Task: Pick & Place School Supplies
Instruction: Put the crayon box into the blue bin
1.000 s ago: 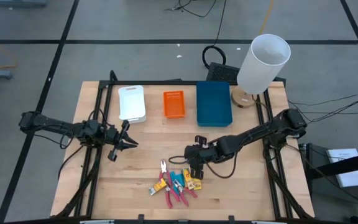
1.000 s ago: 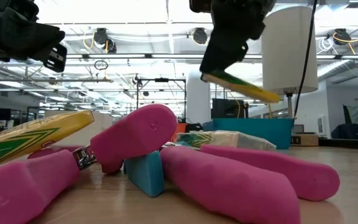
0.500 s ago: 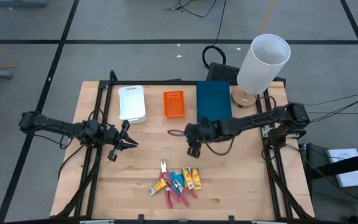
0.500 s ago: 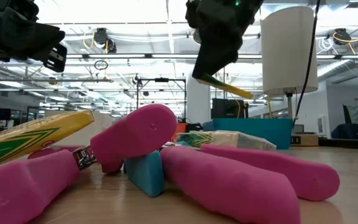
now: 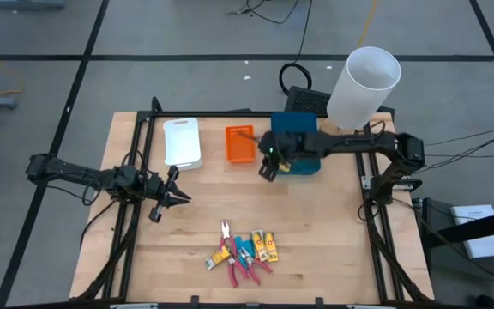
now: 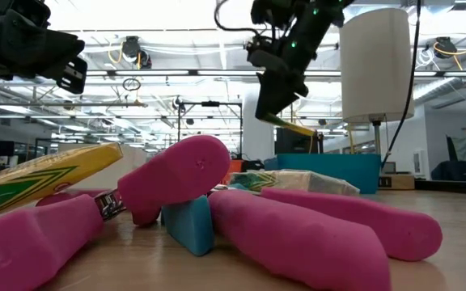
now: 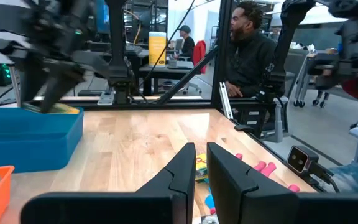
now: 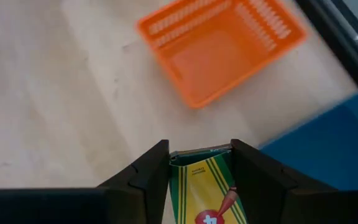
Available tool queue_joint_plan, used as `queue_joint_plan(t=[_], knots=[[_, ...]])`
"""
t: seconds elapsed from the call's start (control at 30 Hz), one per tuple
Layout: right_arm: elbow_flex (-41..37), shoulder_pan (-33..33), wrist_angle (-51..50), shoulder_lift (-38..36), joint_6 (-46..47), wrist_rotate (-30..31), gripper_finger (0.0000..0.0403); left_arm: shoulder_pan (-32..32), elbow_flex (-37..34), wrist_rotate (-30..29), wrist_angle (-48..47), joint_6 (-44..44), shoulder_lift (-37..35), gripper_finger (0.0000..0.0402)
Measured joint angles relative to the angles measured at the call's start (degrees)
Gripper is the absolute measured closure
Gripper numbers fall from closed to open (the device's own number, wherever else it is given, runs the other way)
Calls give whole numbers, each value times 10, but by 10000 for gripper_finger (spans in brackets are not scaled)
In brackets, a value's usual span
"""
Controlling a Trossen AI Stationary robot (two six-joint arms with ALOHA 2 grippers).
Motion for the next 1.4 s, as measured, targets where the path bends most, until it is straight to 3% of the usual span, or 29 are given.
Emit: queue_joint_plan(t=[0.7,1.4], knots=[[-30,-219,0,-1,-53,-12,254,0,0,0,0,0,0,355],[-155,-235,116,-1,-42,-27,248,0,0,0,0,0,0,355]])
